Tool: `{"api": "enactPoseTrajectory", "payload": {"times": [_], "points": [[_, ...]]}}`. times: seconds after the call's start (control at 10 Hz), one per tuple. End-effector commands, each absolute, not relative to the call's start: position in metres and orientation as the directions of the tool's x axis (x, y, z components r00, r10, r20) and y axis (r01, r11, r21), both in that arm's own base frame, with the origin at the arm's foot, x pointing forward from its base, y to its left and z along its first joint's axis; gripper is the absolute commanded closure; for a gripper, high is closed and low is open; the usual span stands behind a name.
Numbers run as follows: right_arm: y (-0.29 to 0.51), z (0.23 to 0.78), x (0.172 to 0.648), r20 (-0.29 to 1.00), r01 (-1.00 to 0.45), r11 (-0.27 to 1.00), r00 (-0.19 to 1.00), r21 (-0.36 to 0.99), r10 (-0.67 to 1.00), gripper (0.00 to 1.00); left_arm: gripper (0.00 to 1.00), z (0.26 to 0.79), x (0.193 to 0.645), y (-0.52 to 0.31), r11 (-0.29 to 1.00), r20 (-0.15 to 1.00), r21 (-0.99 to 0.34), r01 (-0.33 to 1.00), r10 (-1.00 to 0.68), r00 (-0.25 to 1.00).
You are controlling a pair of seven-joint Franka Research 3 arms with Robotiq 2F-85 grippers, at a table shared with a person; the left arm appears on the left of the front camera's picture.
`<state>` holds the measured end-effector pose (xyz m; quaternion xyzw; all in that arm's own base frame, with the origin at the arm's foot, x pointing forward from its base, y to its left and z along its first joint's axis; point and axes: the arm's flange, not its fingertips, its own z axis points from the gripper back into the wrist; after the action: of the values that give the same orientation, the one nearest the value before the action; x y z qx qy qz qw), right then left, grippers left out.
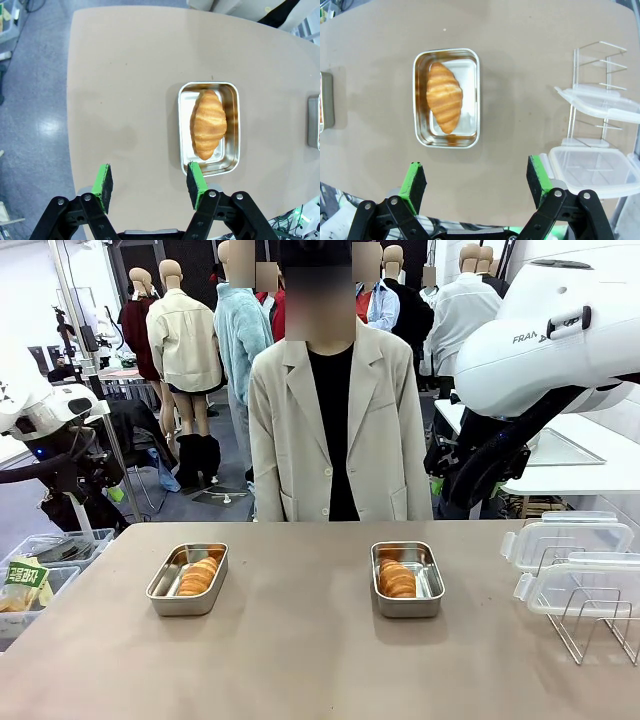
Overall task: Place the bread in airtight containers.
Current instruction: Pick up one Airtight Container lid and hand it to the human.
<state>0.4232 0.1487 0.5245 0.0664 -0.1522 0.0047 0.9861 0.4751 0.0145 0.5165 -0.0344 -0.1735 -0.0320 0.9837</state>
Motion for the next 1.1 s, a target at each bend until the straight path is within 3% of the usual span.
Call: {"api": "enactPoseTrajectory", "payload": {"times": [0.0, 0.5, 0.8, 1.0], "points": [[0.149, 0.522, 0.423, 0.296, -0.032, 0.991, 0.955, 0.133, -0.009, 0.00, 0.23, 0.519, 0.474, 0.015, 0.997, 0.342, -0.038, 0.061, -0.045, 0.939], [0.149, 0.525, 0.423, 0.301, -0.029, 0.991, 0.954, 0.130, -0.011, 0.00, 0.23, 0.519, 0.474, 0.015, 0.997, 0.342, -0.038, 0.061, -0.045, 0.939], [0.105, 0.525, 0.425, 0.112, -0.335, 0.940, 0.934, -0.063, 0.341, 0.00, 0.23, 0.519, 0.474, 0.015, 0.997, 0.342, -0.038, 0.061, -0.045, 0.939], [0.080, 0.507, 0.429, -0.050, -0.604, 0.787, 0.796, -0.124, 0.603, 0.00, 0.23, 0.519, 0.474, 0.015, 0.997, 0.342, -0.038, 0.061, -0.045, 0.939]]}}
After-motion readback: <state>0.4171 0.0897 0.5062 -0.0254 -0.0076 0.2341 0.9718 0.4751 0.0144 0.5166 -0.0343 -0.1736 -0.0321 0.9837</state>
